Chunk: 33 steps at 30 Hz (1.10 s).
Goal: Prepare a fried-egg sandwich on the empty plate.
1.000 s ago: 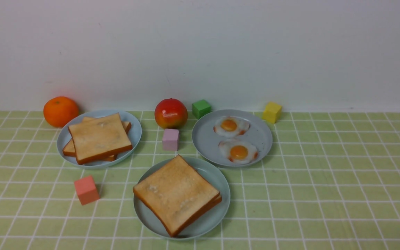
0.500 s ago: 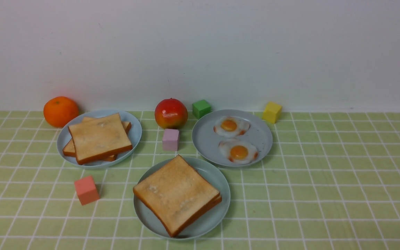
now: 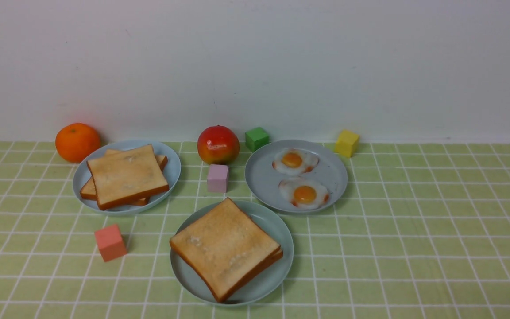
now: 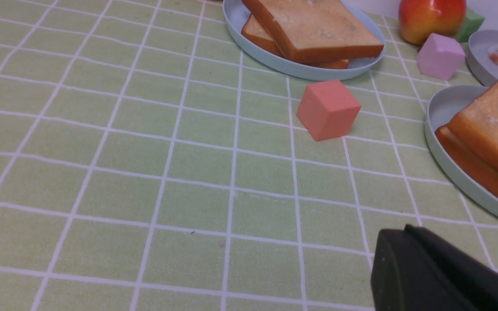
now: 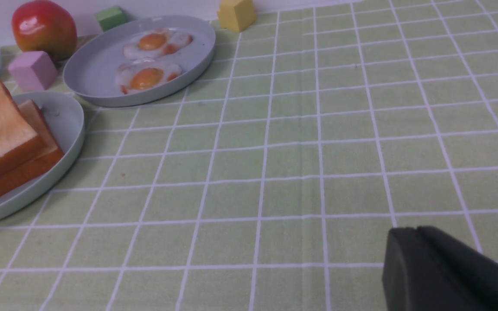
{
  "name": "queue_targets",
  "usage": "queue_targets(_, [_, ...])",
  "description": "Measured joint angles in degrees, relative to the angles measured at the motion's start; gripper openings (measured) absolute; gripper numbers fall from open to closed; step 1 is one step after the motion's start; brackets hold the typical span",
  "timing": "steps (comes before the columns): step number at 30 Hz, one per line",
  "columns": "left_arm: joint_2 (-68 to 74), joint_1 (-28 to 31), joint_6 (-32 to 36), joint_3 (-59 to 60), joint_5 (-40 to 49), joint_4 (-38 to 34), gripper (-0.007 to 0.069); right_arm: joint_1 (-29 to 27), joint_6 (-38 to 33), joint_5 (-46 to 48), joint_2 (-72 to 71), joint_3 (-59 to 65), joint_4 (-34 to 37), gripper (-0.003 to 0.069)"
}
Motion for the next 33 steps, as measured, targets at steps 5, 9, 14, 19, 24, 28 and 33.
queue_targets(5, [0.0, 0.0, 0.0, 0.0, 0.0, 0.0, -0.0006, 0.0, 0.0, 0.0, 0.0, 0.0, 0.0, 0.0032])
queue_targets(9, [0.0, 0.0, 0.0, 0.0, -0.1, 0.0, -0.0002, 0.0, 0.0, 0.0, 0.0, 0.0, 0.0, 0.0032])
queue_targets(14, [0.0, 0.0, 0.0, 0.0, -0.1, 0.1, 0.0001, 0.0, 0.0, 0.0, 0.0, 0.0, 0.0, 0.0036])
queue_targets(19, [0.0, 0.0, 0.0, 0.0, -0.1, 0.1, 0.0005, 0.0, 0.0, 0.0, 0.0, 0.0, 0.0, 0.0043])
queue_targets(24, [0.0, 0.0, 0.0, 0.0, -0.1, 0.1, 0.001, 0.0, 0.0, 0.0, 0.0, 0.0, 0.0, 0.005])
queue_targets(28, [0.0, 0.0, 0.0, 0.0, -0.1, 0.1, 0.0014, 0.0, 0.0, 0.0, 0.0, 0.0, 0.0, 0.0054])
queue_targets(33, [0.0, 0.0, 0.0, 0.0, -0.1, 0.1, 0.002, 0.0, 0.0, 0.0, 0.0, 0.0, 0.0, 0.0063])
